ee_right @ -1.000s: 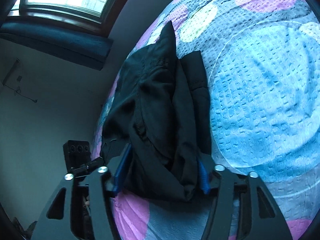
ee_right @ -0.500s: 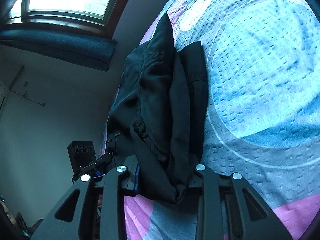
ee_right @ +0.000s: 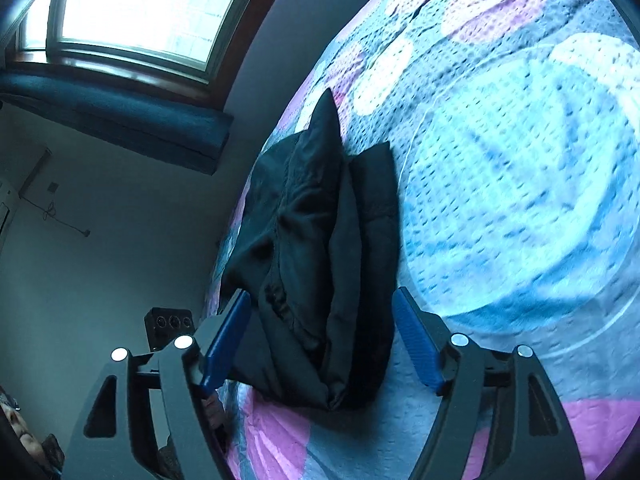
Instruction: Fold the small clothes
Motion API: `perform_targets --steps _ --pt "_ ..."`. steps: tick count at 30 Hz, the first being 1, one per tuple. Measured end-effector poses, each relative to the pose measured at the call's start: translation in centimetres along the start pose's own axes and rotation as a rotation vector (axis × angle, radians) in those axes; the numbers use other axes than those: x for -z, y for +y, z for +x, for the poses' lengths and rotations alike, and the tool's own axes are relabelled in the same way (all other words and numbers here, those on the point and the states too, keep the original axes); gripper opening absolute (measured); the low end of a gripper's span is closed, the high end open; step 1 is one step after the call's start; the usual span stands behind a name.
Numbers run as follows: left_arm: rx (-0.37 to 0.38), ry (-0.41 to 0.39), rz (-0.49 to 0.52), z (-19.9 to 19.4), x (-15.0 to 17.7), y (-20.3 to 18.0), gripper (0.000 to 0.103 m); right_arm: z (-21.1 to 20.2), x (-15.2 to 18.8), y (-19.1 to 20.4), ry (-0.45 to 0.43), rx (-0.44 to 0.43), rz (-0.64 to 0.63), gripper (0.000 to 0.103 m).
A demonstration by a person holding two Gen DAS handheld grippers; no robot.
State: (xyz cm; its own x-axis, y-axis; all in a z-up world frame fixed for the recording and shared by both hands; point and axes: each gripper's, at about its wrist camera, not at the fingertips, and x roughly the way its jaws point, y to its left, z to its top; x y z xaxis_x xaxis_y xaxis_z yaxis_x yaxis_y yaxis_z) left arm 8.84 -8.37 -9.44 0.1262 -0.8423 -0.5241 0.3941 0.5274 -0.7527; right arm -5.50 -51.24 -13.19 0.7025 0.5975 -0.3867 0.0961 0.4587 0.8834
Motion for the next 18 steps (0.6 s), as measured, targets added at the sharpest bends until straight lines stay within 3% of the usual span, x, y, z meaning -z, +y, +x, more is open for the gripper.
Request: perform_targets --steps 3,8,10,15,18 --pt "0.027 0.028 -0.007 1.1 -2.0 0.8 0.091 1.4 -1.6 0.0 0.039 -0.001 0.001 0.074" --pt "-0.010 0.076 0.038 3.9 -4.6 0.8 0.095 5.2 -4.4 0.8 0.104 0.026 -0.044 0.081" --pt "-0.039 0.083 0.083 4.8 -4.9 0.3 0.097 6.3 -5.2 1.3 0.140 0.027 -0.073 0.088" --pt "-0.051 0.064 0.121 5.3 -4.7 0.0 0.097 7.3 -6.1 1.7 0.185 0.027 -0.087 0.087" --pt "-0.037 0.063 0.136 5.1 -4.5 0.1 0.097 6.5 -6.1 1.3 0.174 -0.027 -0.065 0.086"
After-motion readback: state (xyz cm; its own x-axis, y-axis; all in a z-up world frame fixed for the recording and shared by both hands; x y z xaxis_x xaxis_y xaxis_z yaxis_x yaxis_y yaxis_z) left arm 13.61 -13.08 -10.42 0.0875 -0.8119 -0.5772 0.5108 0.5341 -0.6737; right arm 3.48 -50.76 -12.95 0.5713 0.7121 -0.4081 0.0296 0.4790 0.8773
